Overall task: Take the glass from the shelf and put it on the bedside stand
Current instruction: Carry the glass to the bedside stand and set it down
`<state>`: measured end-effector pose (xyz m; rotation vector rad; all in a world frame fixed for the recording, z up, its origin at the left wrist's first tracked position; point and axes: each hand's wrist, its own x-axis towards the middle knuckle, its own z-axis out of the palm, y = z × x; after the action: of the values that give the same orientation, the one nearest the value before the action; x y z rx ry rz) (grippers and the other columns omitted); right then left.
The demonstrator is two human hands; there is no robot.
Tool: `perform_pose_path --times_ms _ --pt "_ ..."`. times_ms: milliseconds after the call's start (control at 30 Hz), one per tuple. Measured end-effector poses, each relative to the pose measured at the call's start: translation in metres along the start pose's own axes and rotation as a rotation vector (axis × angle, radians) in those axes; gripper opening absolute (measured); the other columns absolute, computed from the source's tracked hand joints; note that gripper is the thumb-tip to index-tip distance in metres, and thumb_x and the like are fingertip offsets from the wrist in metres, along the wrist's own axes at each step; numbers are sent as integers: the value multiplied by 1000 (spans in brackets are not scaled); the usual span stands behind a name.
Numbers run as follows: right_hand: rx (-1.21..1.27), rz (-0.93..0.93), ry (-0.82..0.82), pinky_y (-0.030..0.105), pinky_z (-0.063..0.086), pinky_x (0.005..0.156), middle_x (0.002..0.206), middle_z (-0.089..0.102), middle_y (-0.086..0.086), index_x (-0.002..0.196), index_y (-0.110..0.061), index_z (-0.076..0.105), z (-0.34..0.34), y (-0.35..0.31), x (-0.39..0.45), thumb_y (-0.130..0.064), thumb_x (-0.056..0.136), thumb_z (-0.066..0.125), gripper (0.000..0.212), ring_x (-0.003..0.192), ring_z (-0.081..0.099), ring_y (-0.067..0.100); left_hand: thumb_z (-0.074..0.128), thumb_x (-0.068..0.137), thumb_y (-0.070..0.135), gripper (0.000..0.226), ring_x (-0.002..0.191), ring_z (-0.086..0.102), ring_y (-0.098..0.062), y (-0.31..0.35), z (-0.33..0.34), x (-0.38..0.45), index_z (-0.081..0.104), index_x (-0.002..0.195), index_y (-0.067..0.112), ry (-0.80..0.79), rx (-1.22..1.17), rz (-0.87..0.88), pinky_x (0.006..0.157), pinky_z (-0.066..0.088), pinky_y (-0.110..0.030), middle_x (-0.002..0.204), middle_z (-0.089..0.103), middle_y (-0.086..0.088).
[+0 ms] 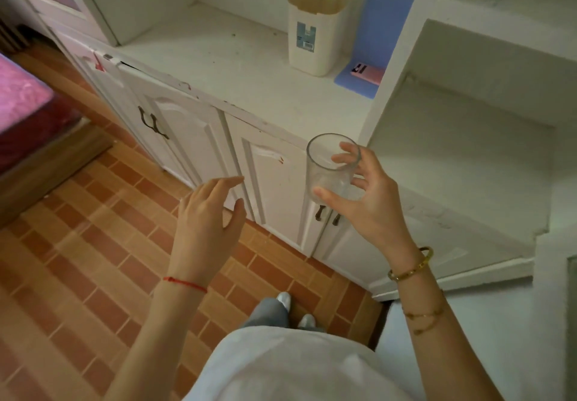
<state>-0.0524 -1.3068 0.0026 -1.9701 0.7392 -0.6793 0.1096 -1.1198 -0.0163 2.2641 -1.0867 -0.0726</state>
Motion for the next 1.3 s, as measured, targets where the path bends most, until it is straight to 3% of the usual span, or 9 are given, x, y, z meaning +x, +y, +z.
perform_pose_path --times_ms 233,500,633,800,967,1167,1300 --pt "5 -62 -159 21 49 100 127 62 -5 139 -18 47 36 -3 33 -32 74 84 76 119 59 7 52 95 23 35 117 58 -23 -28 -9 -7 56 130 22 58 16 -157 103 44 -52 124 63 -1" --pt "30 -146 -327 12 48 95 124 63 -7 136 -20 48 108 -21 98 -30 73 85 74 115 60 6 55 94 18 33 113 60 -23 -77 -26 18 59 126 18 198 28 -284 98 47 -53 120 64 -2" --pt "34 -219 -403 16 49 97 123 63 -7 137 -21 48 155 -41 141 -34 73 85 75 115 61 6 56 93 17 31 112 60 -24 -110 -43 36 60 123 17 272 44 -354 96 47 -51 117 64 -1" --pt "68 -282 -484 7 45 94 124 63 -8 137 -20 48 219 -68 185 -36 73 84 75 116 60 3 55 95 19 31 115 59 -22 -155 -70 56 58 125 18 333 98 -449 96 49 -50 120 63 -1" --pt "131 -315 -573 4 44 91 123 63 -6 134 -20 50 279 -87 216 -29 73 85 71 116 60 6 56 94 18 32 113 60 -22 -194 -100 69 59 126 17 397 181 -564 97 50 -48 121 64 -2" --pt "158 -343 -657 23 52 97 122 64 -5 133 -18 51 342 -102 254 -31 72 85 71 116 61 7 57 92 15 31 110 62 -23 -240 -118 91 62 123 13 459 196 -603 94 51 -48 116 67 -5" --pt "167 -355 -690 20 52 96 121 64 -5 132 -17 51 388 -111 287 -30 71 86 71 115 61 7 56 94 17 33 113 61 -20 -276 -128 117 59 126 15 469 193 -641 98 50 -45 119 66 -2"
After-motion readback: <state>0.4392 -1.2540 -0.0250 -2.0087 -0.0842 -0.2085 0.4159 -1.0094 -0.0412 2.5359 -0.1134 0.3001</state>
